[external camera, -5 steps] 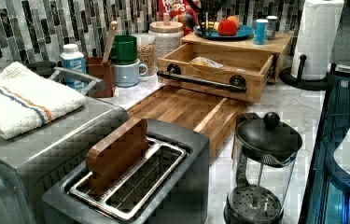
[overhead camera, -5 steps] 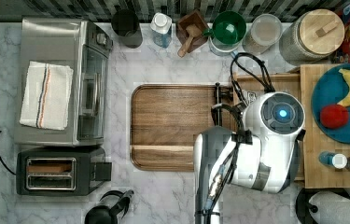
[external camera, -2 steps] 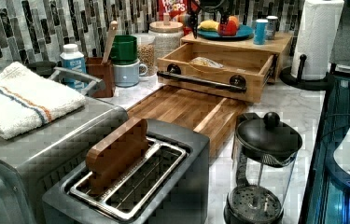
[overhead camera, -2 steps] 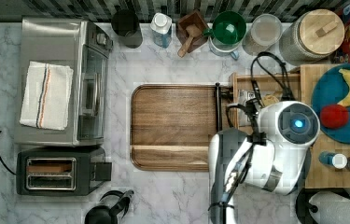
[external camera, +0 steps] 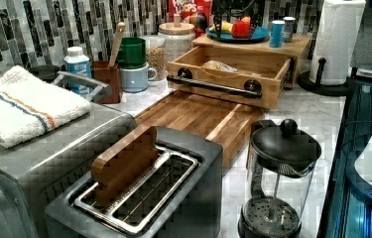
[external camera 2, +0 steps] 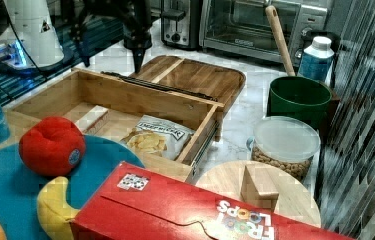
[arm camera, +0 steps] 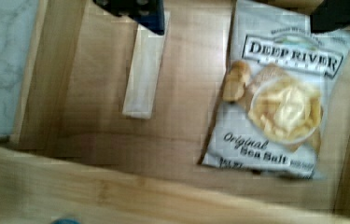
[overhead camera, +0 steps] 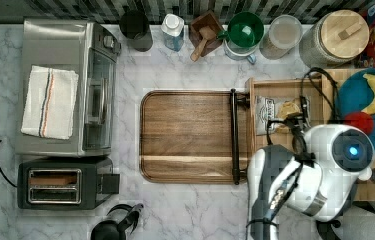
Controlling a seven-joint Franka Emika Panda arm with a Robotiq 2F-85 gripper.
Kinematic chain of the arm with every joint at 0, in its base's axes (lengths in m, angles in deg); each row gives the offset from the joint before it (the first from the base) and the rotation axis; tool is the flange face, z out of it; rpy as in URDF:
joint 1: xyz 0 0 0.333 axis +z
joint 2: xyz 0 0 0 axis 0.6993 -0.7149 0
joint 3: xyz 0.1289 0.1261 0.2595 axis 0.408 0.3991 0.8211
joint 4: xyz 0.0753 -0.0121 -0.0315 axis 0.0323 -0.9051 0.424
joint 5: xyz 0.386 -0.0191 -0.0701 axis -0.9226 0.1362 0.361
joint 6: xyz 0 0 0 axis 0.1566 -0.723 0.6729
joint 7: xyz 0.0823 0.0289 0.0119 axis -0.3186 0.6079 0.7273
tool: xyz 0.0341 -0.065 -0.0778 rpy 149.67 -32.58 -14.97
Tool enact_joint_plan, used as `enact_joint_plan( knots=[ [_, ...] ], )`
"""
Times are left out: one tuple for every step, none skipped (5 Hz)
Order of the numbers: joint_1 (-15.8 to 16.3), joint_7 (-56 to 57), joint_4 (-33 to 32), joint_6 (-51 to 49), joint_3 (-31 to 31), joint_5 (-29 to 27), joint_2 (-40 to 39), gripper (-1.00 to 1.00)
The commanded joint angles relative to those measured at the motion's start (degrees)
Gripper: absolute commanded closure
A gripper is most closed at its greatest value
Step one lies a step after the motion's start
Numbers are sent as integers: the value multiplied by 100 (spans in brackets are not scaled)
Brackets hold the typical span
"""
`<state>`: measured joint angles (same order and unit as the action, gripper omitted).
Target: Pick up the butter.
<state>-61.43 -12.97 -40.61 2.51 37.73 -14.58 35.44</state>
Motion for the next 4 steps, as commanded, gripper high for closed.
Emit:
enact_joint_plan(
  knots=[
    [-66, -970, -804, 561, -118, 174, -117, -100],
    [-78, -997, -957, 637, -93, 10, -127, -100],
    [-88, -942, -1142, 970, -95, -54, -220, -100],
    [-184, -688, -1173, 1198, -101, -180, -380, -100]
  ],
)
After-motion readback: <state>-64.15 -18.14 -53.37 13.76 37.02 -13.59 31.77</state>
